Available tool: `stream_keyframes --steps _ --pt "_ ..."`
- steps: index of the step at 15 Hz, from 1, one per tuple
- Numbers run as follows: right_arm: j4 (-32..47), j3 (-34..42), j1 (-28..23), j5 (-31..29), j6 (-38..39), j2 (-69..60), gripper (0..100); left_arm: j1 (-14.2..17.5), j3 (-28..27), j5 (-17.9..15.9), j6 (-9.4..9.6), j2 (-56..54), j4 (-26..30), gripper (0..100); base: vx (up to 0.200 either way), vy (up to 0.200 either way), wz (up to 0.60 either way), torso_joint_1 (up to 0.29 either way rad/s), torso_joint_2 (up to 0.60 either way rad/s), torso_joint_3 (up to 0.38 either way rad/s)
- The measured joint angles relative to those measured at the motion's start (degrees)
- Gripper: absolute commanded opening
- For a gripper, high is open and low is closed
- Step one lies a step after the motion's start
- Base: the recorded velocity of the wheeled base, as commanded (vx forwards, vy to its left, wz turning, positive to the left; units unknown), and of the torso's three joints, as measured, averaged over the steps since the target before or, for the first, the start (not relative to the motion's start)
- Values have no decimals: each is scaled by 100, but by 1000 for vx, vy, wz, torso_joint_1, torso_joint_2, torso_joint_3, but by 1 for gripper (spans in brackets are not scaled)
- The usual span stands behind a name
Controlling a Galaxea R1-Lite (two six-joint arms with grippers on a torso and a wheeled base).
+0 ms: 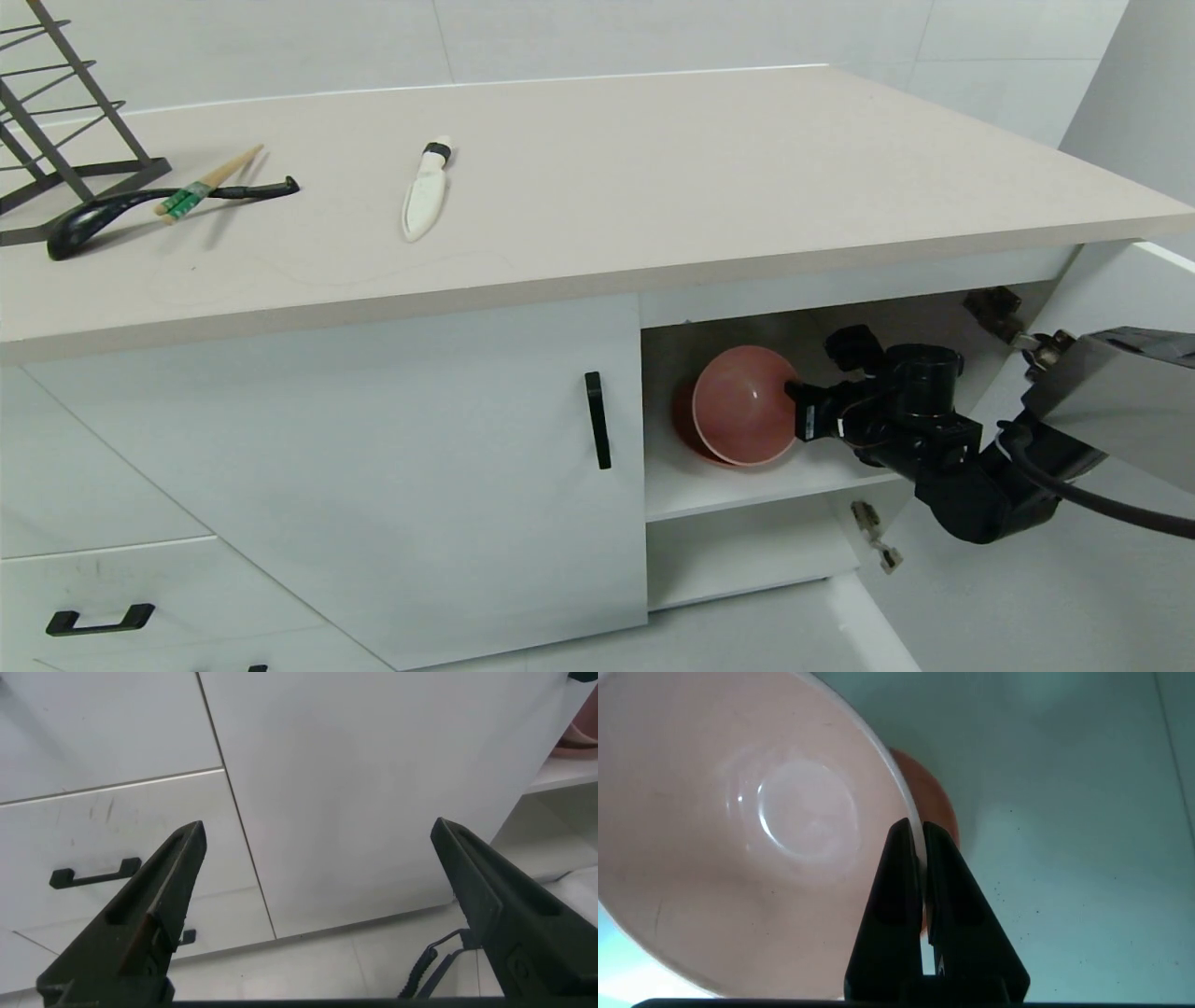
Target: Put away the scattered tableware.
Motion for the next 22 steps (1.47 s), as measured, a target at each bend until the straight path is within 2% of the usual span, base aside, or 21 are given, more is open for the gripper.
stream_keyframes --steps 11,12,16,22 --pt "-178 16 1 -27 -5 158 0 0 0 0 -15 0 0 100 0 0 0 0 0 0" --pt "-178 16 0 -29 -7 168 100 0 0 0 -15 0 0 100 0 0 0 0 0 0" --pt "-233 10 1 -32 -101 183 100 0 0 1 -22 2 0 100 0 0 0 0 0 0" --pt "-823 127 161 -24 -130 50 100 0 0 1 -24 2 2 100 0 0 0 0 0 0"
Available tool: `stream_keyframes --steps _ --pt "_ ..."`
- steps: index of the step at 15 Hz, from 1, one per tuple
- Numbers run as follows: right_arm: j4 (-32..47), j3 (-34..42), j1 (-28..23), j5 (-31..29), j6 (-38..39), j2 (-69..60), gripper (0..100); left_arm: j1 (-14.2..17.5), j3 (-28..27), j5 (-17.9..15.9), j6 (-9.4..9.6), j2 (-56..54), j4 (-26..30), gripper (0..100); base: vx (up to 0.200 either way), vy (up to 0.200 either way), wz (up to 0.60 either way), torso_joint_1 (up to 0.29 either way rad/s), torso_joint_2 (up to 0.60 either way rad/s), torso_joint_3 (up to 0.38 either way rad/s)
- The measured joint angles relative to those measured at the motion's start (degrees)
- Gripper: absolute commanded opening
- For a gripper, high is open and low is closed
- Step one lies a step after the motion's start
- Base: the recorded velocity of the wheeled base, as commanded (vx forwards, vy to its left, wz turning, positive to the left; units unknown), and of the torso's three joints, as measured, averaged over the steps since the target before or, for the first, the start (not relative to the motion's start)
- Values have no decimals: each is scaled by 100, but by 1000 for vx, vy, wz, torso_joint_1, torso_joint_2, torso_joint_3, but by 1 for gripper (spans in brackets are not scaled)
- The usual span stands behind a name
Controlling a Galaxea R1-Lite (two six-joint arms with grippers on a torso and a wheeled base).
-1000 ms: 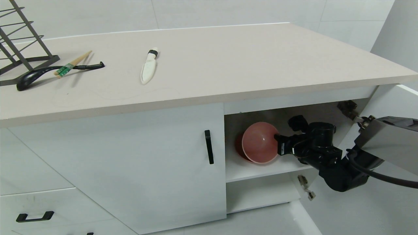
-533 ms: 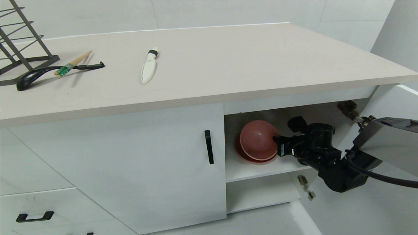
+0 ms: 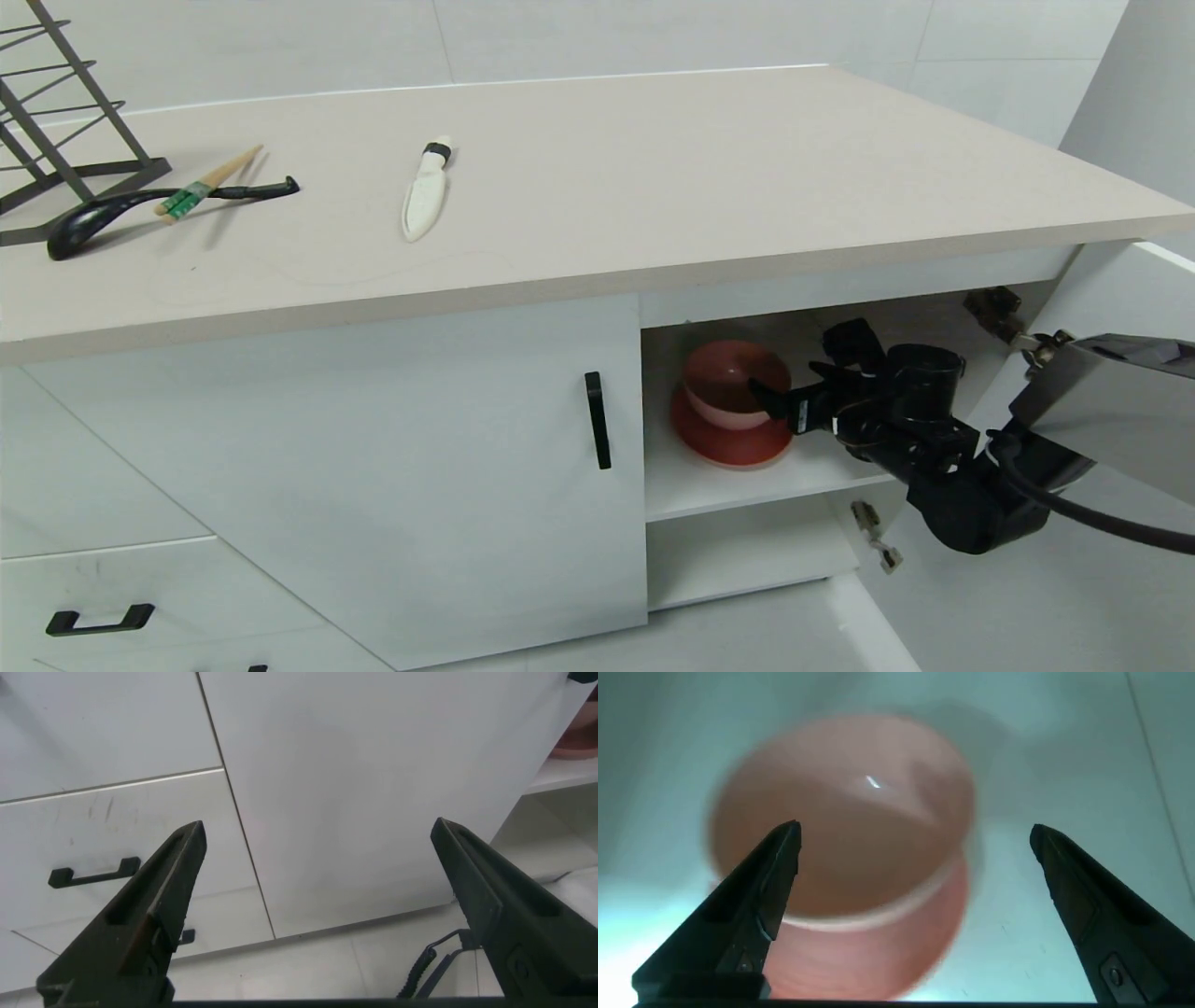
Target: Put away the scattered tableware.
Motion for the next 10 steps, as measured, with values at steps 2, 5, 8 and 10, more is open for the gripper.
stream_keyframes --steps 2,5,8,10 --pt "-250 411 149 -5 -20 -251 100 0 0 0 0 0 -2 100 0 0 0 0 0 0" --pt "-1046 1496 369 -11 -279 -730 100 0 0 0 0 0 -2 100 0 0 0 0 0 0" --pt "-1643 2828 457 -13 -444 -1375 100 0 0 0 2 0 -2 100 0 0 0 0 0 0" --pt "-1749 3640 473 -7 -468 -1998 100 0 0 79 7 0 -2 100 0 0 0 0 0 0"
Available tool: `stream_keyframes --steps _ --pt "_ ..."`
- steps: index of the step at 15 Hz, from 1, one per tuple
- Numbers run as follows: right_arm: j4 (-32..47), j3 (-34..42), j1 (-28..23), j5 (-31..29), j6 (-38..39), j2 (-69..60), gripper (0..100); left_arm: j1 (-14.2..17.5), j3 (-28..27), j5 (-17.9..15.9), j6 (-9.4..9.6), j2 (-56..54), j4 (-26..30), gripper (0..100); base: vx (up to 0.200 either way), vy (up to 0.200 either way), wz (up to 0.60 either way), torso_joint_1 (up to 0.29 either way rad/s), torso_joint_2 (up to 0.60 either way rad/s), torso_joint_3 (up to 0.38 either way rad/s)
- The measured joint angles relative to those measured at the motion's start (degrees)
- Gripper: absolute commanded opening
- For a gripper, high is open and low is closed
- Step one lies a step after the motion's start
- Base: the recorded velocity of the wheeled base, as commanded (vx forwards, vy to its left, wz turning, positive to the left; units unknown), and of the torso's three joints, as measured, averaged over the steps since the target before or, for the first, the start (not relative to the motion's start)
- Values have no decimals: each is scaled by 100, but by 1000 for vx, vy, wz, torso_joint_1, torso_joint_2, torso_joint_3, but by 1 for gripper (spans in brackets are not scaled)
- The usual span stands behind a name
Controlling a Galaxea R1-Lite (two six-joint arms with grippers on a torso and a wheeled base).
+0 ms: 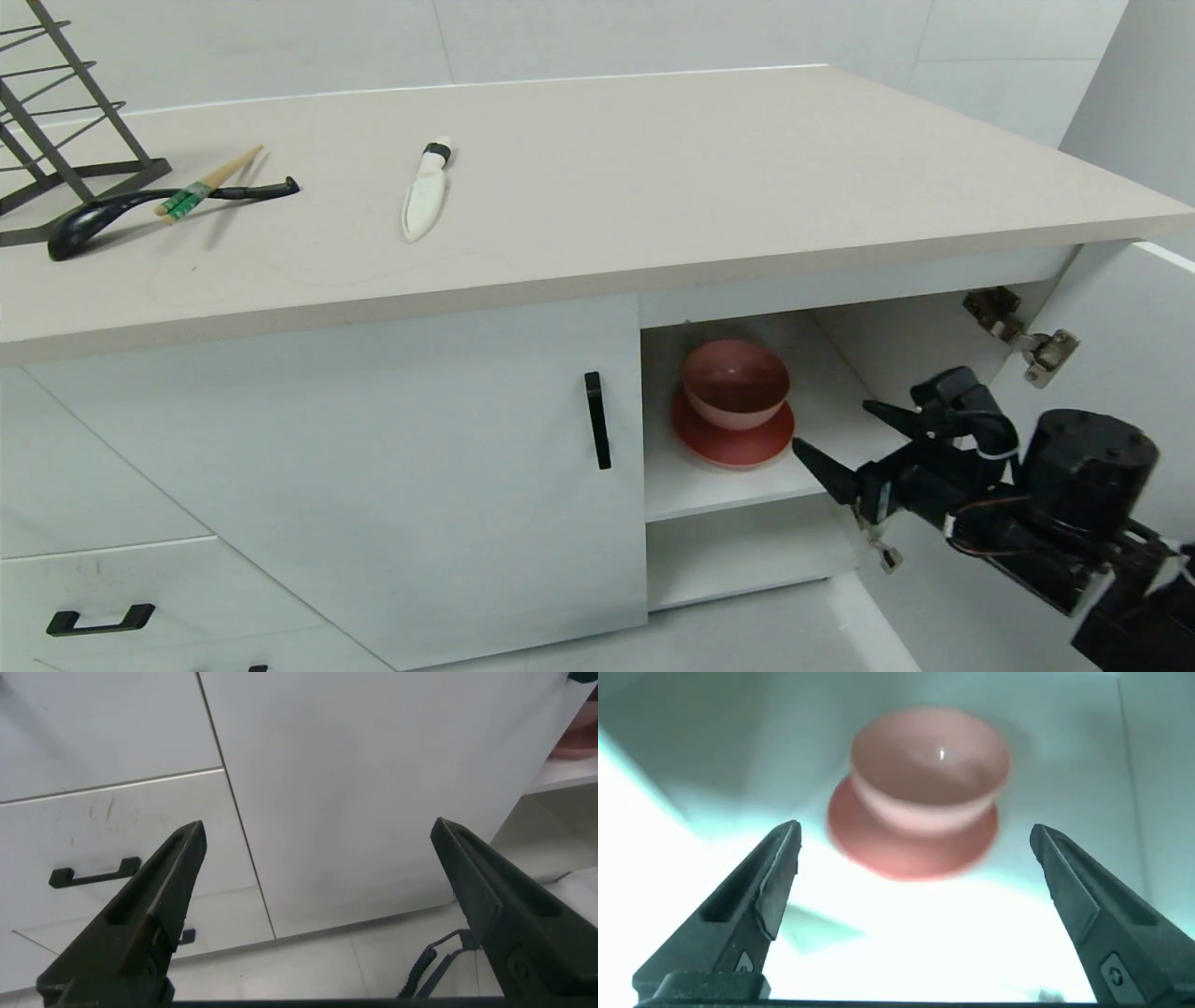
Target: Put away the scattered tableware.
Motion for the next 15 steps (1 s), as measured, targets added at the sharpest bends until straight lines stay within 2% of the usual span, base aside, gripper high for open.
stream_keyframes --steps 4,7,9,11,15 --pt "-33 1330 6 -12 24 -1381 100 0 0 138 24 0 0 100 0 0 0 0 0 0" --pt "550 1636 -222 -550 126 -2453 100 0 0 193 44 0 -11 100 0 0 0 0 0 0" --pt "1349 1687 -357 -768 148 -3233 100 -2 0 199 -110 0 -2 100 0 0 0 0 0 0" --pt "2438 1702 -492 -873 194 -4107 100 0 0 197 -453 0 -4 100 0 0 0 0 0 0" --pt "4873 1718 -923 -952 418 -6563 100 0 0 190 -453 0 -6 100 0 0 0 0 0 0"
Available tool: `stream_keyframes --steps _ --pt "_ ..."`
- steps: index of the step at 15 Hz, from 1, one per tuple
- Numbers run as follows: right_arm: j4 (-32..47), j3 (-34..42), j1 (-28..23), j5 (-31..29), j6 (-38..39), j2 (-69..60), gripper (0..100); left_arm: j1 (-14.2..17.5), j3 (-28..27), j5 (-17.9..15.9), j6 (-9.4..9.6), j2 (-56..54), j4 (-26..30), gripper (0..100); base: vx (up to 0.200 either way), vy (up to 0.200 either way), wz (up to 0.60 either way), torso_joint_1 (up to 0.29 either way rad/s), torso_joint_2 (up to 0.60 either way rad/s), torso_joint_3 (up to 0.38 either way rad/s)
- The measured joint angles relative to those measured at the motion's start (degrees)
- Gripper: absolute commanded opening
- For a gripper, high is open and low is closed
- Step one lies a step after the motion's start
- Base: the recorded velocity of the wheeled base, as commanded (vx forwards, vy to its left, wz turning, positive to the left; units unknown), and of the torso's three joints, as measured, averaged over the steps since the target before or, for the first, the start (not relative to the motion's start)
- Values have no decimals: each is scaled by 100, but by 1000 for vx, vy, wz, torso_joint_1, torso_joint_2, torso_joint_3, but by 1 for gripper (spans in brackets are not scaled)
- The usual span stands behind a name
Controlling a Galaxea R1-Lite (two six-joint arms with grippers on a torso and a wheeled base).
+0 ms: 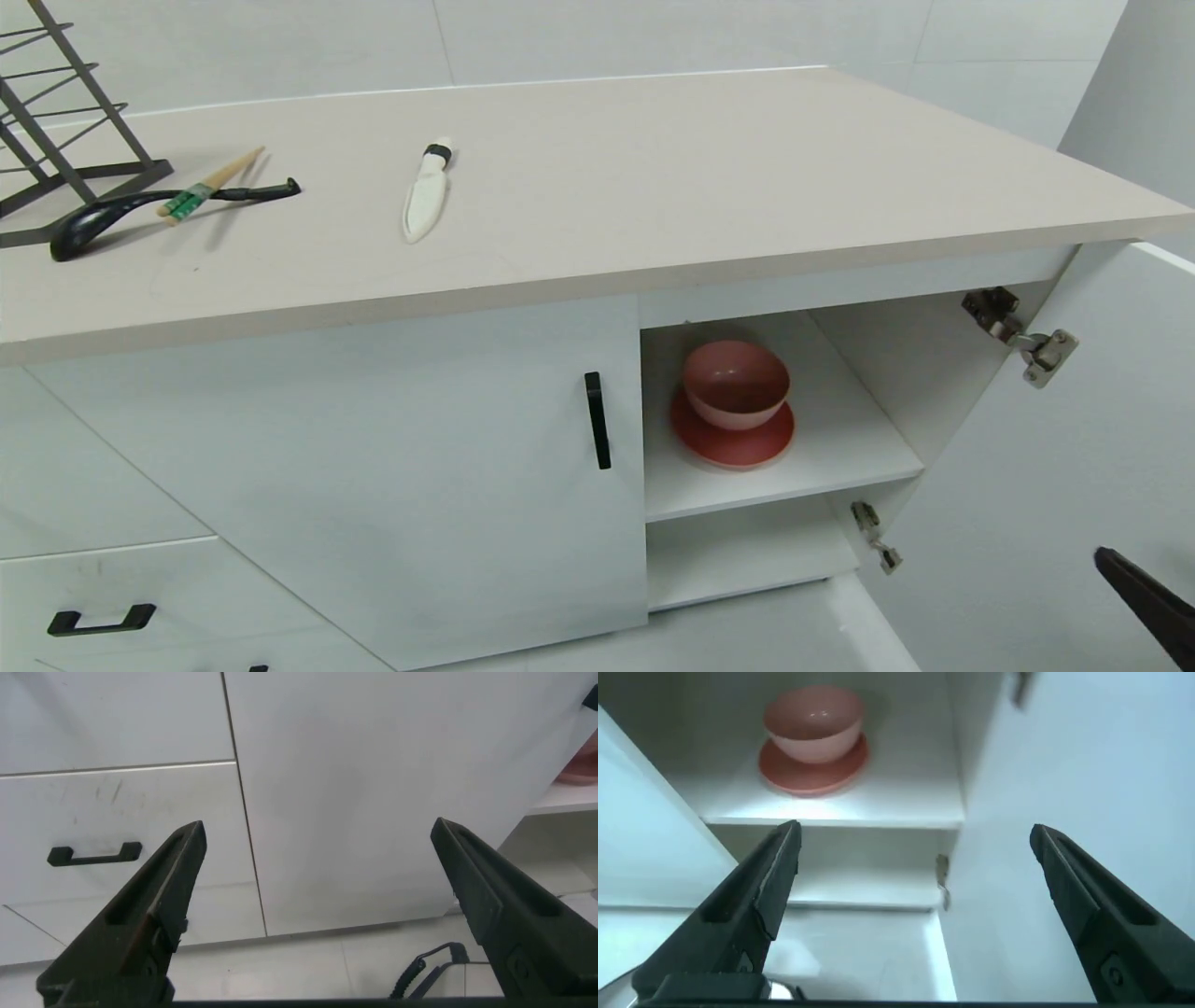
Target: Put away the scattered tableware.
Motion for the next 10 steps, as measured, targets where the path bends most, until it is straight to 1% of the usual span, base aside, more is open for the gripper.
stream_keyframes --steps 3,5,6,8,10 --pt "1930 2 -289 -13 85 -2002 100 0 0 0 12 0 -2 100 0 0 0 0 0 0" --pt "3135 2 -455 5 91 -2985 100 0 0 0 6 0 0 100 0 0 0 0 0 0" --pt "3713 2 -513 44 44 -3266 100 -2 0 0 1 0 -2 100 0 0 0 0 0 0" --pt "3938 2 -584 406 -73 -3578 100 0 0 5 -5 0 -2 100 0 0 0 0 0 0" --pt "4047 2 -603 501 -137 -3718 100 -2 0 30 -7 0 -2 100 0 0 0 0 0 0"
